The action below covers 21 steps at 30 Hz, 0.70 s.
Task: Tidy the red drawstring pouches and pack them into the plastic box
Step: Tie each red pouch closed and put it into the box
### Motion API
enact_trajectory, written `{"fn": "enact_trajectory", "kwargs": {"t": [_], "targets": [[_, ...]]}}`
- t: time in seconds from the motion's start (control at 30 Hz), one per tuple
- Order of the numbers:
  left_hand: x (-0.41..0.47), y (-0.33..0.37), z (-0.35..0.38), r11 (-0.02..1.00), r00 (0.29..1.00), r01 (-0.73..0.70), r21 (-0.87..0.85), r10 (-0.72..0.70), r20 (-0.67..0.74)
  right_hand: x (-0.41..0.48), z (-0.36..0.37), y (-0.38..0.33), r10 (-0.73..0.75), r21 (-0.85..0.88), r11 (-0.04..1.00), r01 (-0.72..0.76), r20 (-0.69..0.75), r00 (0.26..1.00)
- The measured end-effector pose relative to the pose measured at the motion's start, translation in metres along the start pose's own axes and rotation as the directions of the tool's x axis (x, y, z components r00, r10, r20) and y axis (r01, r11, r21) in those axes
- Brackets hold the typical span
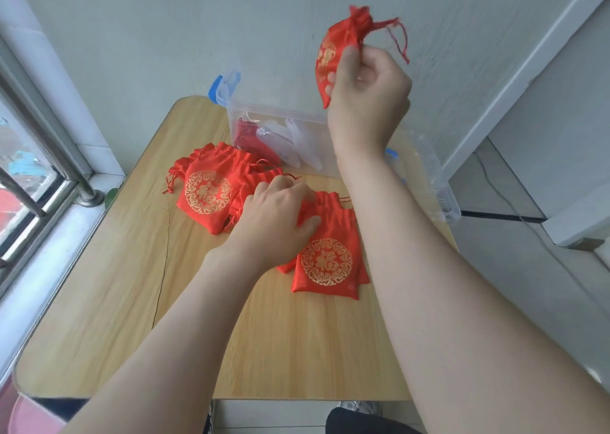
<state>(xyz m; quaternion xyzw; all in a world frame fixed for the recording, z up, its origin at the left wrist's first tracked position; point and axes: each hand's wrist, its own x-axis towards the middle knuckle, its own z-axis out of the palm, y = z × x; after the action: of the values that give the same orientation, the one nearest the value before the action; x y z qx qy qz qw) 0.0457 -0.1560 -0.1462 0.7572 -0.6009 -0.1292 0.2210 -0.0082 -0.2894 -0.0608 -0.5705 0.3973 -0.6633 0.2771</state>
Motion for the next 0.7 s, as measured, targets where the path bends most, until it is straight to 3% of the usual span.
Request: {"fn": "enact_trajectory", "kwargs": {"t": [0.17,0.3,0.4,0.57,0.7], "targets": [[0.000,0.005,0.006,0.996,0.999,0.022,0.089,-0.025,0.025,0.002,0.015,0.035,-0.060,-0.382,0.914,0.139,0.211,0.976],[0.001,0.004,0.007,0.994,0.999,0.019,0.112,-0.023,0.033,0.000,0.016,0.031,0.165,-0.705,0.706,0.069,0.259,0.952],[0.002,0.002,0.007,0.995,1.000,0.019,0.095,-0.021,0.022,-0.008,0.016,0.021,0.182,-0.710,0.692,0.130,0.345,0.921],[0.002,0.003,0.007,0.999,0.998,0.015,0.039,-0.012,-0.069,-0.034,-0.024,-0.001,-0.008,-0.689,0.668,0.280,0.370,0.929],[0.002,0.004,0.007,0.997,0.989,-0.009,-0.082,-0.003,-0.150,-0.049,-0.064,-0.005,0.166,-0.693,0.702,0.162,0.381,0.909]]}}
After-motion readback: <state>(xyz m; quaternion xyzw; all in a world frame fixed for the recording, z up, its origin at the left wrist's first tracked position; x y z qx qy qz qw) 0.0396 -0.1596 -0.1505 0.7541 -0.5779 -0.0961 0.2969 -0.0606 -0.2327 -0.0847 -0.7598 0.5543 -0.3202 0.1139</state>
